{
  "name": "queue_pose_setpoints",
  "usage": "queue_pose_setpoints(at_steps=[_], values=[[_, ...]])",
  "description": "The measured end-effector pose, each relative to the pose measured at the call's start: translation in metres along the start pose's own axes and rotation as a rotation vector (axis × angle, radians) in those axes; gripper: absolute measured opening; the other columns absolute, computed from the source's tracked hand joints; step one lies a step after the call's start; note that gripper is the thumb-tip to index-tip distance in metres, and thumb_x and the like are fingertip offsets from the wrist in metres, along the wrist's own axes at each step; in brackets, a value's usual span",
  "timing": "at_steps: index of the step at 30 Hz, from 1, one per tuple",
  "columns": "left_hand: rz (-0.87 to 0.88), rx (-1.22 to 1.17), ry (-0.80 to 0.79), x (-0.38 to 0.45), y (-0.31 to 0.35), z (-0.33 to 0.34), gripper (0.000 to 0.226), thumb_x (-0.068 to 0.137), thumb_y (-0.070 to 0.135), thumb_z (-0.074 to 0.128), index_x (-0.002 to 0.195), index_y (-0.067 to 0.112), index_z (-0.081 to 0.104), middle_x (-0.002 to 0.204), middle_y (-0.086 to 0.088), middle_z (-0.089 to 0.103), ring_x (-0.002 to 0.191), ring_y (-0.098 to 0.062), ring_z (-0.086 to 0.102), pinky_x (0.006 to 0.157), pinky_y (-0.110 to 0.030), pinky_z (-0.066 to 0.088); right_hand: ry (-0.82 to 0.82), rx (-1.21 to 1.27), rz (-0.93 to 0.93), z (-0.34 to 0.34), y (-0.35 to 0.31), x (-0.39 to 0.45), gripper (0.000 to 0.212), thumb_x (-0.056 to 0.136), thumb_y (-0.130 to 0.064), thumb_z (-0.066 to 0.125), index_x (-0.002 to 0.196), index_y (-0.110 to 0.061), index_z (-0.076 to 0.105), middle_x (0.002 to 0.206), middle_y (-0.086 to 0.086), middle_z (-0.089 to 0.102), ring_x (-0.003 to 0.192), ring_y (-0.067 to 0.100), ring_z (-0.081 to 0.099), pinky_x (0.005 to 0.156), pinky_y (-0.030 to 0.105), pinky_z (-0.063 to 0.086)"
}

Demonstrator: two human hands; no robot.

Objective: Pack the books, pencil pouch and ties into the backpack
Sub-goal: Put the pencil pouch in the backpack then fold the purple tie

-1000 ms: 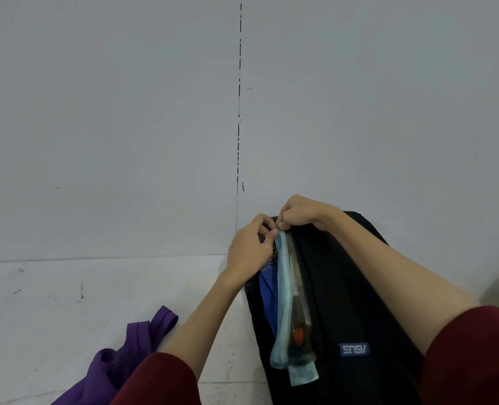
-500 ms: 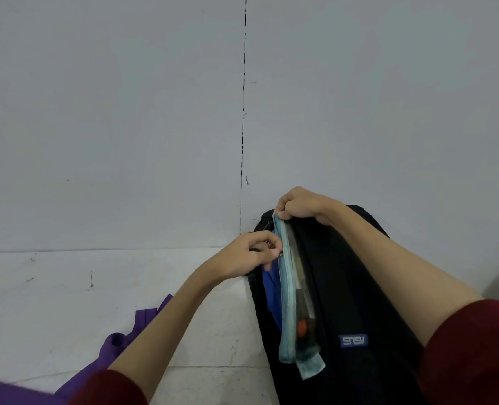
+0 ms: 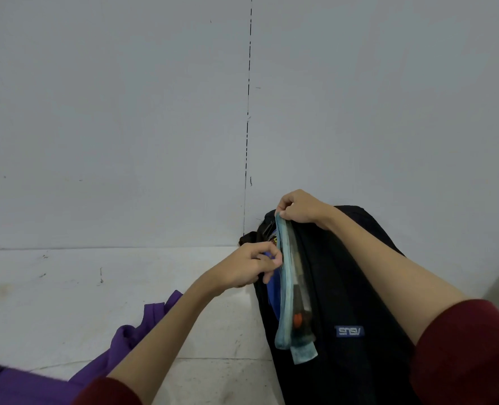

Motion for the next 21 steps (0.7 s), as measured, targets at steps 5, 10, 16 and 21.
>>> queue_pose_setpoints(at_steps=[5, 10, 16, 21], values=[[-0.188, -0.357, 0.253, 0.011, -0.011, -0.024, 0.011, 0.095, 0.020, 0.047, 0.097, 0.012, 0.053, 0.055, 0.005, 0.037, 0.040, -0.005, 0.029, 0.039, -0.016, 0.021, -0.045, -0.075, -0.088, 0.000, -0.006, -0.004, 0.011, 0.083, -0.014, 0.066, 0.090, -0.017, 0.058, 0.099, 0.001, 0.053, 0.091, 0.016, 0.047, 0.079, 0.028, 0.040], [-0.211, -0.494, 0.215, 0.021, -0.015, -0.029, 0.033, 0.093, 0.003, 0.028, 0.115, 0.001, 0.053, 0.075, -0.005, 0.048, 0.061, -0.013, 0.044, 0.053, -0.020, 0.037, 0.003, -0.729, -0.144, 0.002, -0.027, -0.034, 0.045, 0.074, -0.061, 0.062, 0.066, -0.022, 0.041, 0.072, -0.009, 0.046, 0.085, 0.016, 0.044, 0.091, 0.040, 0.027], [-0.154, -0.456, 0.306, 0.022, -0.024, -0.025, 0.012, 0.095, 0.003, 0.049, 0.101, -0.003, 0.058, 0.084, -0.010, 0.067, 0.070, -0.009, 0.067, 0.065, -0.014, 0.054, 0.012, -0.832, -0.158, 0.015, -0.034, -0.048, 0.041, 0.078, -0.056, 0.057, 0.068, -0.019, 0.043, 0.076, -0.004, 0.051, 0.090, 0.017, 0.049, 0.100, 0.042, 0.023], [-0.183, -0.521, 0.336, 0.025, -0.023, -0.025, 0.021, 0.092, 0.005, 0.057, 0.109, -0.005, 0.062, 0.088, -0.011, 0.066, 0.076, -0.014, 0.065, 0.067, -0.017, 0.057, -0.026, -0.570, -0.092, 0.008, -0.027, -0.046, 0.030, 0.081, -0.030, 0.057, 0.057, -0.018, 0.045, 0.061, -0.006, 0.047, 0.071, 0.017, 0.049, 0.093, 0.039, 0.029]])
Point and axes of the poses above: each hand's wrist, its own x-axis towards the middle knuckle, its own z-axis out of the palm, y = z × x, the point moved 5 cm from there along x, towards the middle knuckle
